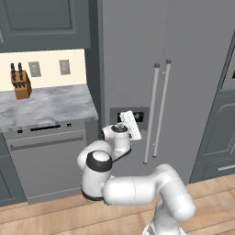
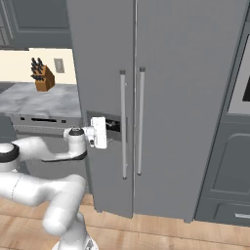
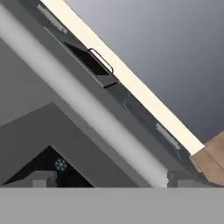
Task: The ice cube tray has been filled with water. Take the tray and place it in the freezer to make ice. Close the freezer door after placing the tray.
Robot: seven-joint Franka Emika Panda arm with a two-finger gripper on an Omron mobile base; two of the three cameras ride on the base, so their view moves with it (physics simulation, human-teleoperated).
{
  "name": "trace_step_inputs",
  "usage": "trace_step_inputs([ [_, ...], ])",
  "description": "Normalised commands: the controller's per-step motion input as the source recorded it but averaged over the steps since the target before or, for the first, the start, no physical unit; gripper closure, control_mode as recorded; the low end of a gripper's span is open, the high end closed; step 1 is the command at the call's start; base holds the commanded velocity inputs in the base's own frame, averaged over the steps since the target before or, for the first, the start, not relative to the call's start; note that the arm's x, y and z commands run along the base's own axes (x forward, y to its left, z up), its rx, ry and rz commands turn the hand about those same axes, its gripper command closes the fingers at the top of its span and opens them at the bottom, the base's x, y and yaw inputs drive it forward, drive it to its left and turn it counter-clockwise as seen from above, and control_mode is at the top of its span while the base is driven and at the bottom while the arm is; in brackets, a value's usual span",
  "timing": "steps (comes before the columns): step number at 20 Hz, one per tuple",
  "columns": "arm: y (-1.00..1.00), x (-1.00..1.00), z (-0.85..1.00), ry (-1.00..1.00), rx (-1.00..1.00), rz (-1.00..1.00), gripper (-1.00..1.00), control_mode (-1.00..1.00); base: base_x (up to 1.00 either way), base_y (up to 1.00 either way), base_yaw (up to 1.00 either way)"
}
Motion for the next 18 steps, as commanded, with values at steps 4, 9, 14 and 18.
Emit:
trace_step_inputs([
  [4,-0.6,0.48,0.0,0.12,0.09,0.66,-1.0,-1.0,0.0,0.0,0.0],
  [9,-0.49,0.68,0.0,0.16,0.11,0.67,-1.0,-1.0,0.0,0.0,0.0],
  [14,-0.39,1.0,0.0,0.31,0.14,0.58,-1.0,-1.0,0.0,0.0,0.0],
  [18,-0.34,1.0,0.01,0.38,0.13,0.55,-1.0,-1.0,0.0,0.0,0.0],
])
